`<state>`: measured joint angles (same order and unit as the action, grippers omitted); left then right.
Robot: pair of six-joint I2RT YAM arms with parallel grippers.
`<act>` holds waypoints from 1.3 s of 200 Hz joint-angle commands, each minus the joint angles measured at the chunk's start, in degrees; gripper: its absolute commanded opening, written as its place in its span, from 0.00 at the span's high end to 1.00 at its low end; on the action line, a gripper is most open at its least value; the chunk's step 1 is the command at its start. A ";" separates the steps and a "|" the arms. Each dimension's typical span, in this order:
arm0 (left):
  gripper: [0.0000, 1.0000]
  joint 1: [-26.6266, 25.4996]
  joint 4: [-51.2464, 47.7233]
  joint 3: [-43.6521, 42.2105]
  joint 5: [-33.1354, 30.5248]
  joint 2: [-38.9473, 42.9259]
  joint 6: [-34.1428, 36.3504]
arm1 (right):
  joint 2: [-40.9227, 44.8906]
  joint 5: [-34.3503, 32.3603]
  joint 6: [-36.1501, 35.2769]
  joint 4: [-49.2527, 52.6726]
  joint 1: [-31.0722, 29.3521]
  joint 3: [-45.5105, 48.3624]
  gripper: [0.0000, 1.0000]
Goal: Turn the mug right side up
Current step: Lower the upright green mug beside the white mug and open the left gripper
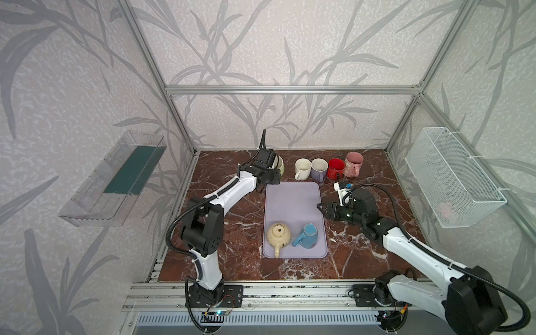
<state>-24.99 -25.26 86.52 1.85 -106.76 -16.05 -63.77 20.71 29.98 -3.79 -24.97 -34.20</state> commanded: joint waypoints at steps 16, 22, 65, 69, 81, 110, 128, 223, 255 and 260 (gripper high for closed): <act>1.00 0.47 0.34 7.53 -1.19 -3.79 3.63 | -1.16 0.84 0.78 -2.65 -0.41 0.63 0.43; 1.00 0.47 0.30 8.23 -1.06 -4.66 3.74 | -1.35 0.86 0.78 -2.78 -0.42 0.64 0.43; 1.00 0.49 0.25 12.82 -0.25 -9.59 4.13 | -2.49 0.79 0.88 -3.38 -0.45 0.64 0.43; 1.00 0.47 0.29 13.15 -0.24 -9.88 4.19 | -2.59 0.78 0.87 -3.46 -0.43 0.62 0.43; 1.00 0.48 0.20 14.04 -0.23 -10.80 4.37 | -2.91 0.91 0.96 -3.68 -0.41 0.71 0.43; 1.00 0.49 0.07 15.74 -0.07 -12.46 4.98 | -3.80 1.09 1.14 -4.33 -0.41 0.78 0.43; 1.00 0.55 -0.09 16.78 0.18 -13.62 5.21 | -4.15 1.24 1.22 -4.72 -0.38 0.73 0.43; 1.00 0.33 -3.12 22.59 2.42 -19.08 5.84 | -5.39 1.17 1.22 -5.21 -0.43 0.76 0.43; 1.00 -0.02 -4.41 23.61 3.52 -19.74 6.55 | -5.84 1.33 1.39 -5.52 -0.43 0.75 0.43; 1.00 -0.18 -5.09 24.12 3.54 -20.03 6.77 | -5.90 1.38 1.40 -5.52 -0.42 0.71 0.43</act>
<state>-24.75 -30.44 106.61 4.23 -127.11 -11.29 -69.19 21.15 31.09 -7.51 -25.08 -33.89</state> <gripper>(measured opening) 0.111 0.568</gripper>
